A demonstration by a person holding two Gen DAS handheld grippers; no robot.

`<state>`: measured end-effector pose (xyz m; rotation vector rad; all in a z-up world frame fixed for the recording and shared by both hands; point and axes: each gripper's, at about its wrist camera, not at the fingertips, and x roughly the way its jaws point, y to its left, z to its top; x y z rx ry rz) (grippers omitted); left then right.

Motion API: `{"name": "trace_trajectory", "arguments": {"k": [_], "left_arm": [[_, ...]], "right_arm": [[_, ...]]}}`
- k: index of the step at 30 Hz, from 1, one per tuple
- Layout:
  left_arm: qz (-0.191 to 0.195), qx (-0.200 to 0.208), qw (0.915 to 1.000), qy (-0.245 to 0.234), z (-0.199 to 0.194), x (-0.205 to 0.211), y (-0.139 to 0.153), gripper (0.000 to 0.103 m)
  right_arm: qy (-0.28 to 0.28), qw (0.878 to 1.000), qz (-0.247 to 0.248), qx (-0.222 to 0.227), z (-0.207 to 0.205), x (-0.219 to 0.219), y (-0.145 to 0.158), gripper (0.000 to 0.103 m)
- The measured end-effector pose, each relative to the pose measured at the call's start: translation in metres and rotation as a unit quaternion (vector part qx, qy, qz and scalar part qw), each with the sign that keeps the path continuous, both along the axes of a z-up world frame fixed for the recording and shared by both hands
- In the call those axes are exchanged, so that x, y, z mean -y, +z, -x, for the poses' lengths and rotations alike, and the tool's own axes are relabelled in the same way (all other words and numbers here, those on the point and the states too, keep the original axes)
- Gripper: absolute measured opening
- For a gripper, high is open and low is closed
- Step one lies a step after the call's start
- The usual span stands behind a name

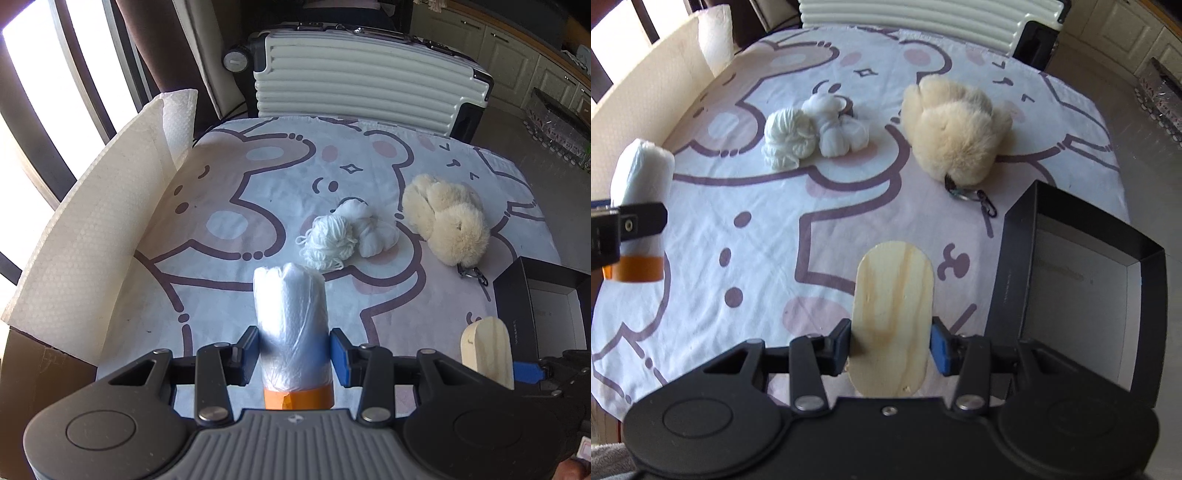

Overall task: Organize objects
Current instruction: 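Carry the wooden block with the right tool toward the black box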

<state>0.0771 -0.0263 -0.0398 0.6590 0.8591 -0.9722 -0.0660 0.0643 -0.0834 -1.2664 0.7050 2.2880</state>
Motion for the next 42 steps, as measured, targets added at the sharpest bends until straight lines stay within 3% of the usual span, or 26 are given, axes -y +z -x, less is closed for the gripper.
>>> {"name": "trace_trajectory", "arguments": {"k": [22, 42], "left_arm": [[0.013, 0.012, 0.9996, -0.020, 0.006, -0.009, 0.010, 0.042], [0.007, 0.011, 0.9966, -0.081, 0.032, 0.000, 0.010, 0.042]], "right_arm": [[-0.077, 0.993, -0.056, -0.067, -0.037, -0.013, 0.050, 0.046], [-0.119, 0.988, -0.075, -0.060, -0.065, -0.025, 0.062, 0.046]]}}
